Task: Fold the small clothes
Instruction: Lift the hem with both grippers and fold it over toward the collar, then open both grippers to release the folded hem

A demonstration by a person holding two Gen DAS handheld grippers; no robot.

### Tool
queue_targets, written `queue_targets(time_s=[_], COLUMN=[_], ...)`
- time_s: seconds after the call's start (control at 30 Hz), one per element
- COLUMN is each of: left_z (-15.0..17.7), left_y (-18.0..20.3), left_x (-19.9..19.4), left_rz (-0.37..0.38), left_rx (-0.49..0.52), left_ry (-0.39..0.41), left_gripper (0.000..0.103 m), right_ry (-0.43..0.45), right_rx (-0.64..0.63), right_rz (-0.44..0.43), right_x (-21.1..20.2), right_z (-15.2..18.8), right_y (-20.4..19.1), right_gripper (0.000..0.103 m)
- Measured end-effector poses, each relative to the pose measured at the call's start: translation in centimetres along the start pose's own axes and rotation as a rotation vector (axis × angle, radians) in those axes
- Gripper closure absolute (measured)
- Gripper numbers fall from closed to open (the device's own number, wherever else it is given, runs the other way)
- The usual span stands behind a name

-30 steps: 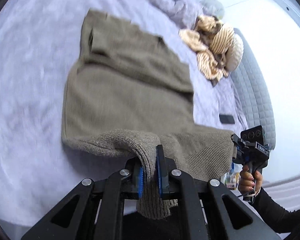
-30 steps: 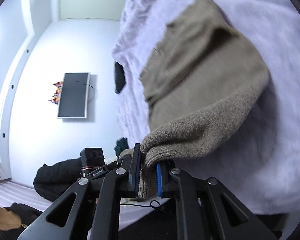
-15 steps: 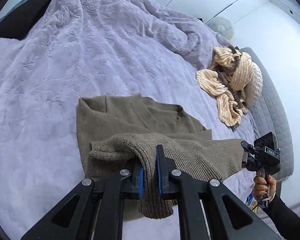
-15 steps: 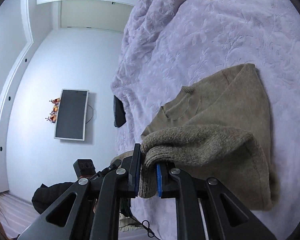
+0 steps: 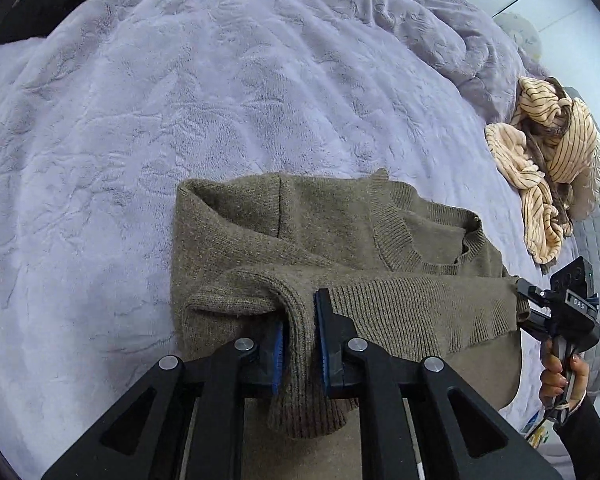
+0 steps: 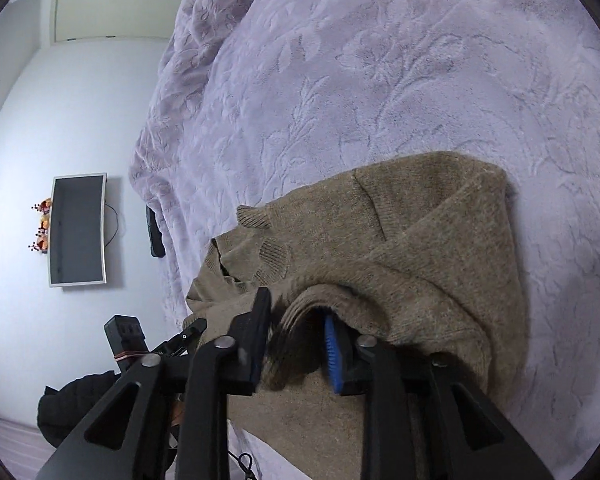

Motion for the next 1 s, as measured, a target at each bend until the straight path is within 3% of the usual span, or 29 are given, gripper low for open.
queue_targets(time_s=[0.03, 0.07, 0.13, 0.17, 0.3, 0.33, 0.4, 0.43, 0.47, 0.6, 0.73, 0.87, 1.0], left_z=[-0.1, -0.2, -0.8, -1.1, -1.2, -0.8, 0.5, 1.2, 2.1, 5.2, 3.7, -0.4, -3.2], left_y=[0.3, 0.6, 1.0, 1.0, 1.4, 1.5, 2.0, 2.3, 2.3, 2.3, 3.6, 3.6, 2.5], left_x=[-1.0, -1.9, -3.6, -4.5, -7.2, -7.4, -7.3, -7.0, -6.5, -2.8, 0.2, 2.2, 2.6], left_rz=[-0.009, -0.024, -0.049, -0.069, -0.079, -0.08, -0.077, -0.074, -0.079, -0.115, -0.138, -0.176, -0.192], left_rx=[0.024, 0.051, 0.097, 0.122, 0.163, 0.171, 0.198, 0.213, 0.231, 0.272, 0.294, 0.244, 0.149], left_ry=[0.013, 0.025, 0.066, 0.093, 0.118, 0.111, 0.089, 0.071, 0.05, -0.056, -0.032, 0.035, 0.097], left_gripper=[0.079, 0.07, 0.024, 0.018, 0.018, 0.018, 0.018, 0.018, 0.018, 0.018, 0.018, 0.018, 0.018], right_ry=[0.009, 0.021, 0.052, 0.06, 0.069, 0.061, 0.043, 0.022, 0.001, -0.101, -0.12, -0.047, 0.075], right_rx=[-0.009, -0.015, -0.027, -0.027, -0.058, -0.077, -0.095, -0.107, -0.119, -0.219, -0.279, -0.294, -0.229], right_rz=[-0.026, -0.052, -0.109, -0.131, -0.114, -0.101, -0.085, -0.058, -0.033, 0.077, 0.118, 0.17, 0.201], right_x=[-0.6, -1.4, -3.4, -4.1, -6.7, -7.1, -7.3, -7.1, -6.6, -3.3, 0.2, 2.2, 1.5], right_z=[-0.1, -0.2, -0.6, -0.8, -0.4, 0.2, 1.2, 2.0, 2.7, 4.8, 4.0, 0.2, -4.3], right_y=[-0.8, -1.6, -3.4, -4.0, -4.9, -5.0, -5.0, -4.7, -4.3, -2.7, -3.0, -2.9, -2.4], right_gripper=[0.024, 0.017, 0.017, 0.017, 0.019, 0.023, 0.05, 0.073, 0.081, 0.083, 0.083, 0.083, 0.082])
Point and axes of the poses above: each gripper's, at about its wrist camera, not at the fingertips, and x roughly the way its jaws point, y to its right, z to its underside, the point moved 8 cm from there along x, roughly the way its jaws point, and after that the axes turned 13 degrees about y, right-handed, at the moved point
